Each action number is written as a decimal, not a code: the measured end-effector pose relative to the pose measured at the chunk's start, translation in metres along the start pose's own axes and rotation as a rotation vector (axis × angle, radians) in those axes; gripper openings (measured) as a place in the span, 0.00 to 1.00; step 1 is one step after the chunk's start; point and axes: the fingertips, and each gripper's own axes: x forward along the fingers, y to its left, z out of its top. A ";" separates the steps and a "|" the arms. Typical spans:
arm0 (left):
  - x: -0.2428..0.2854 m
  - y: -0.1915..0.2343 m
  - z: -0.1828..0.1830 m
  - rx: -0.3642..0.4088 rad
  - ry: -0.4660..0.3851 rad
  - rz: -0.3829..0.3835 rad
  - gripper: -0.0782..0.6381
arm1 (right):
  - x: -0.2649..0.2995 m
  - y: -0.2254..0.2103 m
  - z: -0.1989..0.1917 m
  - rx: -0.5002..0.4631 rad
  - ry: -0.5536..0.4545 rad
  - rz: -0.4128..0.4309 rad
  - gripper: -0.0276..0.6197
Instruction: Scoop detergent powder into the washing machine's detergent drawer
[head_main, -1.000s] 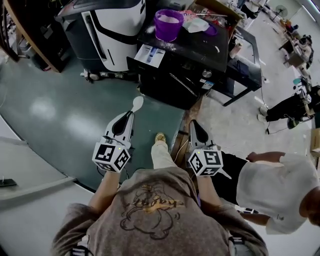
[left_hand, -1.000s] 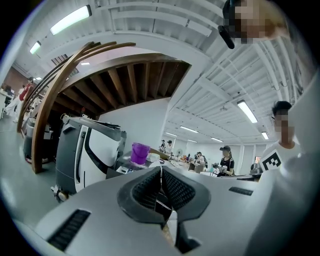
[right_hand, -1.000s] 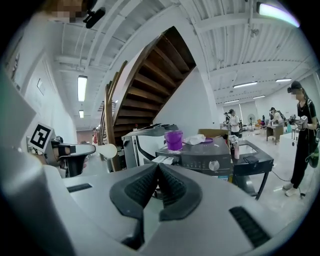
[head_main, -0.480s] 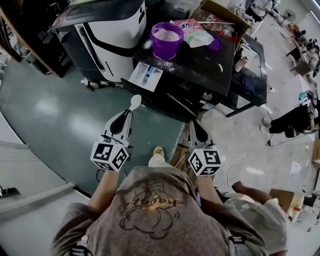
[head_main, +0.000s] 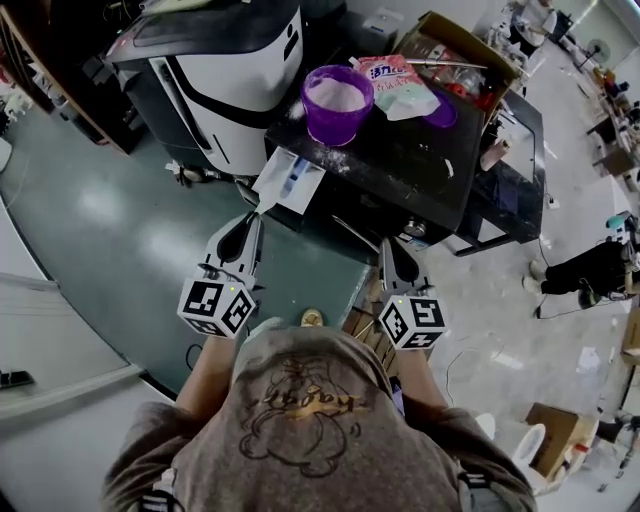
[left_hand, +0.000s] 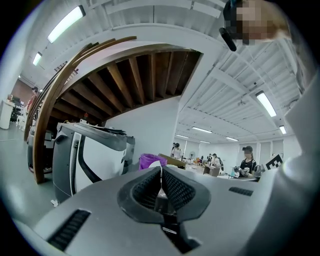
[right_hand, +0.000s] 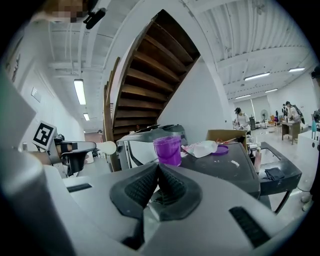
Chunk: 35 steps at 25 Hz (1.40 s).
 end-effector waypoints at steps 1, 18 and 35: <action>0.004 0.001 0.002 0.004 -0.001 0.002 0.14 | 0.003 -0.003 0.001 0.000 -0.001 0.001 0.05; 0.081 0.032 0.019 0.015 -0.021 -0.012 0.14 | 0.074 -0.037 0.025 0.004 -0.012 -0.013 0.05; 0.194 0.073 0.048 0.024 -0.028 -0.126 0.14 | 0.161 -0.065 0.058 0.008 -0.030 -0.094 0.05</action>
